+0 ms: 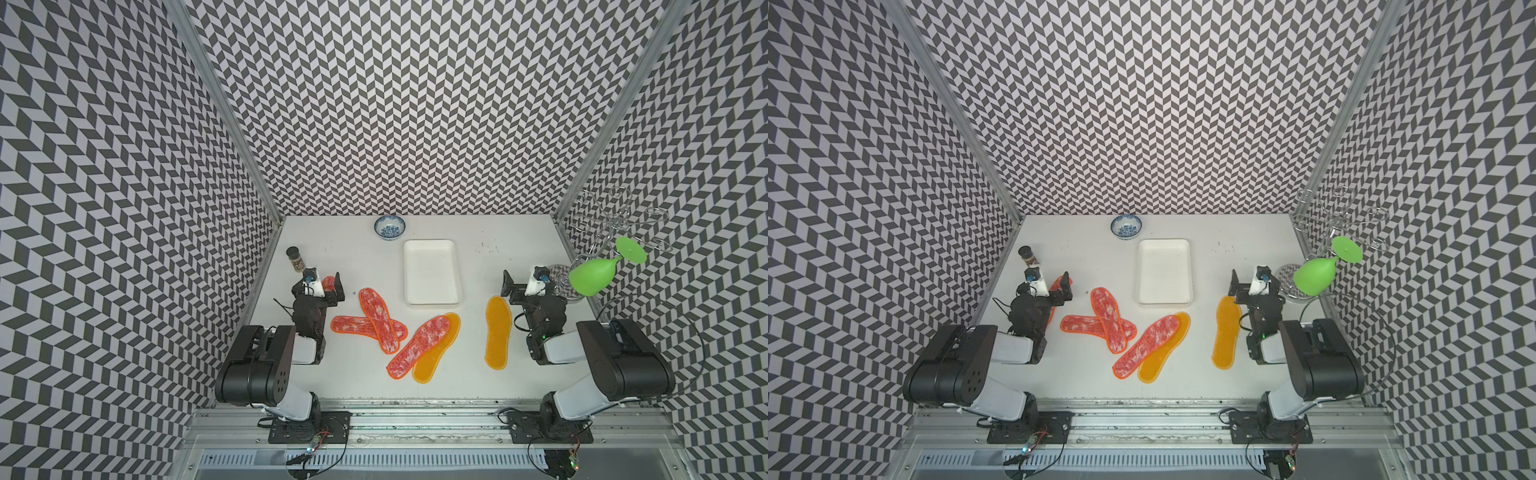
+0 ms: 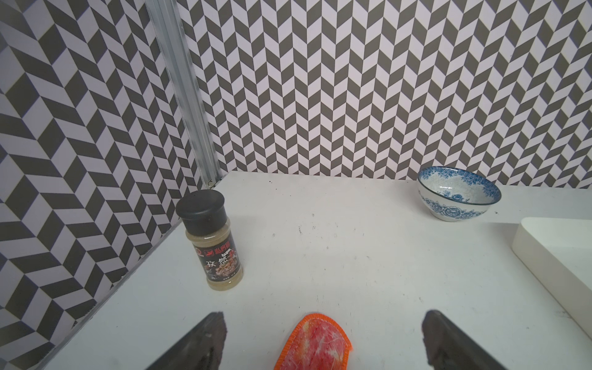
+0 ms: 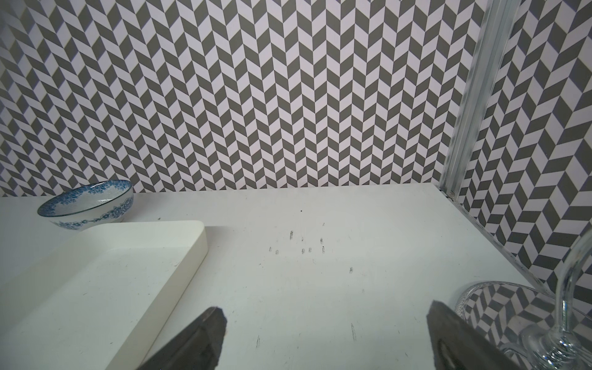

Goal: Put the insoles into the storage box
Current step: Pick up the insole from the center of the board.

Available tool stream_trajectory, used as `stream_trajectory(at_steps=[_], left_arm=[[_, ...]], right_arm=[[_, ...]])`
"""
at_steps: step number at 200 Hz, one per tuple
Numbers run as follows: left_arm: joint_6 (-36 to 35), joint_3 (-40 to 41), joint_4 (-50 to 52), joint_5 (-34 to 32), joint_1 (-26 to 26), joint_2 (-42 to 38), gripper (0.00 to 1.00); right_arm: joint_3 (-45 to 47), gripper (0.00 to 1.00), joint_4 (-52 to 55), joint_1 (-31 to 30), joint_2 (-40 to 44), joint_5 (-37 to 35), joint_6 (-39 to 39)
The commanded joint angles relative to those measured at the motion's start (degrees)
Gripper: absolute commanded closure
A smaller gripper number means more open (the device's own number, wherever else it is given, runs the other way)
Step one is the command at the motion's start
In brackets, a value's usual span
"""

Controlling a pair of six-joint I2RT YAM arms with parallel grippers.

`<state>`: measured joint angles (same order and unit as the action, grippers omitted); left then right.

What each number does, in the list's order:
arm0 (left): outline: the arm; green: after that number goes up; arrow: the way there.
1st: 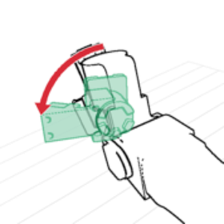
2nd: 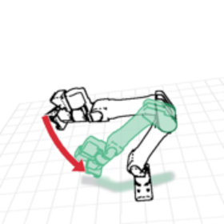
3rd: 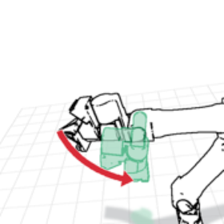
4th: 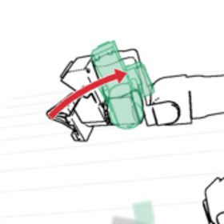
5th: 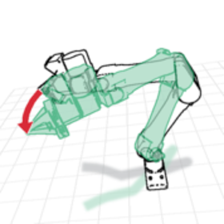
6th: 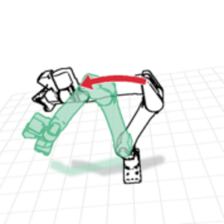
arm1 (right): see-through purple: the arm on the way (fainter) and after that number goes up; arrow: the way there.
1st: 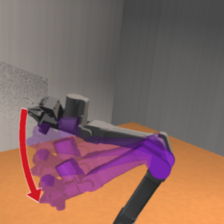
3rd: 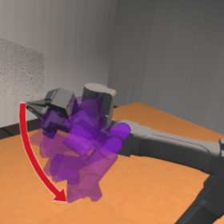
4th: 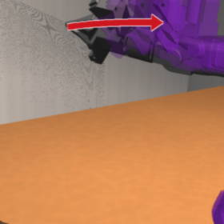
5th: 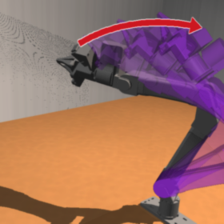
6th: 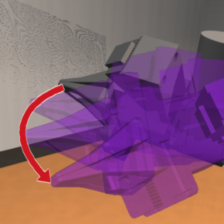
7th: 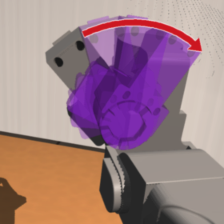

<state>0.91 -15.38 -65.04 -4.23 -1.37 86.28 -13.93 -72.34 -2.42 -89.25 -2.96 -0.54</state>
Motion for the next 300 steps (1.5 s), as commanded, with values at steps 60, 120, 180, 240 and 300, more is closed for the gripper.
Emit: stream_trajectory(at_steps=[60, 120, 180, 240, 300], left_arm=[[2.5, -21.3, 40.7, 17.8, -5.8, -18.0, 0.01], [6.7, -33.5, 69.3, 32.2, -16.2, -16.9, 0.07], [6.6, -34.2, 79.4, 33.0, -26.0, -11.8, 0.15], [3.3, -34.6, 84.4, 30.2, -33.0, -2.7, 0.26], [3.8, -37.5, 85.2, 27.6, -37.2, 5.5, 0.39]], right_arm=[[-6.3, 0.00, 27.0, -0.9, 21.7, 6.9, 1.9], [-16.7, 0.00, 59.2, -5.2, 32.6, 18.0, 12.1], [-25.3, 0.00, 86.1, -16.0, 35.6, 19.7, 25.7], [-34.1, 0.02, 103.0, -17.8, 33.7, 16.7, 30.8], [-32.8, 0.05, 103.5, -18.6, 32.9, 22.1, 34.8]])
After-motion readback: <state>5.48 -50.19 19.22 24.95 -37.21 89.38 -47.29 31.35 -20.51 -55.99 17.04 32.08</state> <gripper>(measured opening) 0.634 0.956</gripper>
